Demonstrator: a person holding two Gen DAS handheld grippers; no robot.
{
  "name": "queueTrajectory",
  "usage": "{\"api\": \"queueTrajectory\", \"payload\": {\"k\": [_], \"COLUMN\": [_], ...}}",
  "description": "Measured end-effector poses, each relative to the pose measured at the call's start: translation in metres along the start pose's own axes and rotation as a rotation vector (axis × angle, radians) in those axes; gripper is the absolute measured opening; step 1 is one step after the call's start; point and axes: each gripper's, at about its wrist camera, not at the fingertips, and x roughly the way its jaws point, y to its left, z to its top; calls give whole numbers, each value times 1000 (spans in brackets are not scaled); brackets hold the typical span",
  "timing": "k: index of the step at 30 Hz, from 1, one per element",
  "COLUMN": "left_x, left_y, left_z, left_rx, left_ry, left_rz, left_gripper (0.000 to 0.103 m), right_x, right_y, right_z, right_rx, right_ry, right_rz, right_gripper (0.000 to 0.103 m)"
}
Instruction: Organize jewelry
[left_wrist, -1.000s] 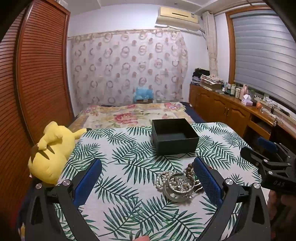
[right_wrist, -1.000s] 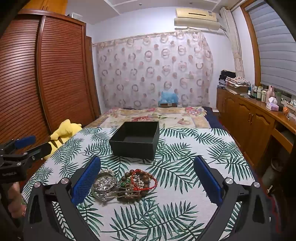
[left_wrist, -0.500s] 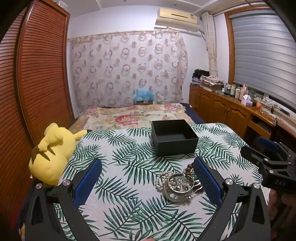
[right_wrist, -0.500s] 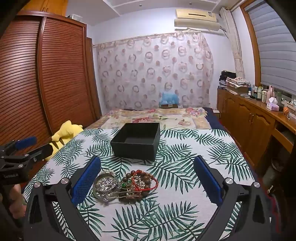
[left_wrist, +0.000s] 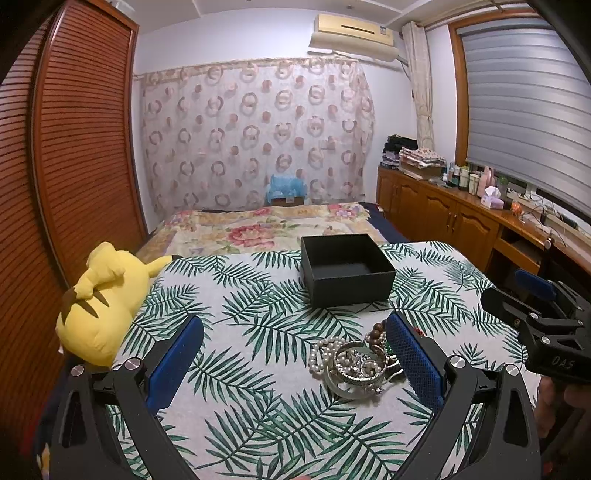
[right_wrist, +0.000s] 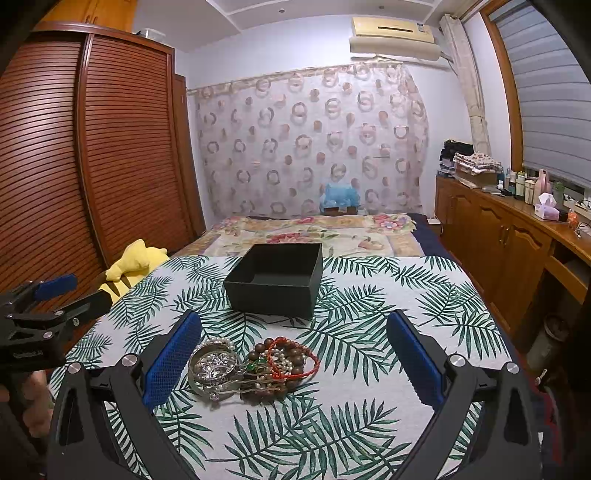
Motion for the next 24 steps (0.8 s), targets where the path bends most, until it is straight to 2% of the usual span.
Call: {"api": "queueTrajectory", "payload": {"k": [17, 24], "left_x": [2, 6], "left_y": [5, 4], "left_z": [-5, -10], "left_rx": [3, 5], "left_ry": [9, 11], "left_rz": [-3, -2], "left_gripper": [95, 95], "right_x": [2, 0], "right_y": [-3, 8], "right_z": [-2, 0], "right_rx": [2, 3], "right_ry": [1, 4], "right_rz": [2, 3], "right_gripper": [101, 101]}}
